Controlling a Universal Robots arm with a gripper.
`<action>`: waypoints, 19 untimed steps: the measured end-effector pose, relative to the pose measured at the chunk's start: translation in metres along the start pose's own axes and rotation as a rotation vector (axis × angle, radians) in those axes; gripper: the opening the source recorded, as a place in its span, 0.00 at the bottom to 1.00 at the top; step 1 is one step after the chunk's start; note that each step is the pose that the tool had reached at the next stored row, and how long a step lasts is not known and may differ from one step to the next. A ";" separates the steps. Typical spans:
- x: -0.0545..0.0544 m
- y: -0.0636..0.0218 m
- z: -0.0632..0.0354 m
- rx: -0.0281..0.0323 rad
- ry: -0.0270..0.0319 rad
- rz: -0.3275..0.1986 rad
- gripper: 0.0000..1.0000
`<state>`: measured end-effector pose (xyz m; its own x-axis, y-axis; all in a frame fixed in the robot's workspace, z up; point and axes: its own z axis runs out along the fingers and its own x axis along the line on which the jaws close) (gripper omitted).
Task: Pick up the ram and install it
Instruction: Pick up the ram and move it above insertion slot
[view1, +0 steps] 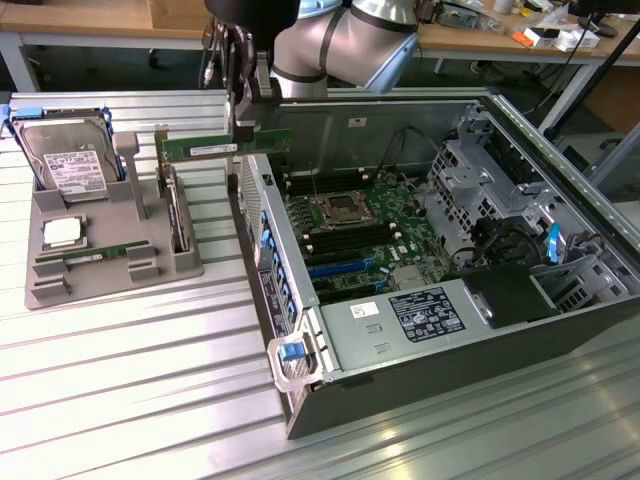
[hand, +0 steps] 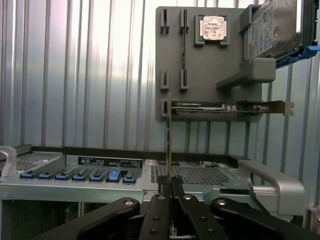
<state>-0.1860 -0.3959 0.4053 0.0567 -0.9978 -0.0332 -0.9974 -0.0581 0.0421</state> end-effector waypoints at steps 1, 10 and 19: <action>0.000 -0.0020 -0.0001 0.0000 0.0001 0.000 0.12; 0.001 -0.0244 -0.0011 0.0000 0.0007 0.000 0.12; 0.003 -0.0503 -0.0022 0.0000 0.0008 0.000 0.12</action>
<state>-0.1356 -0.3959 0.4053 0.0567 -0.9979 -0.0324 -0.9974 -0.0580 0.0421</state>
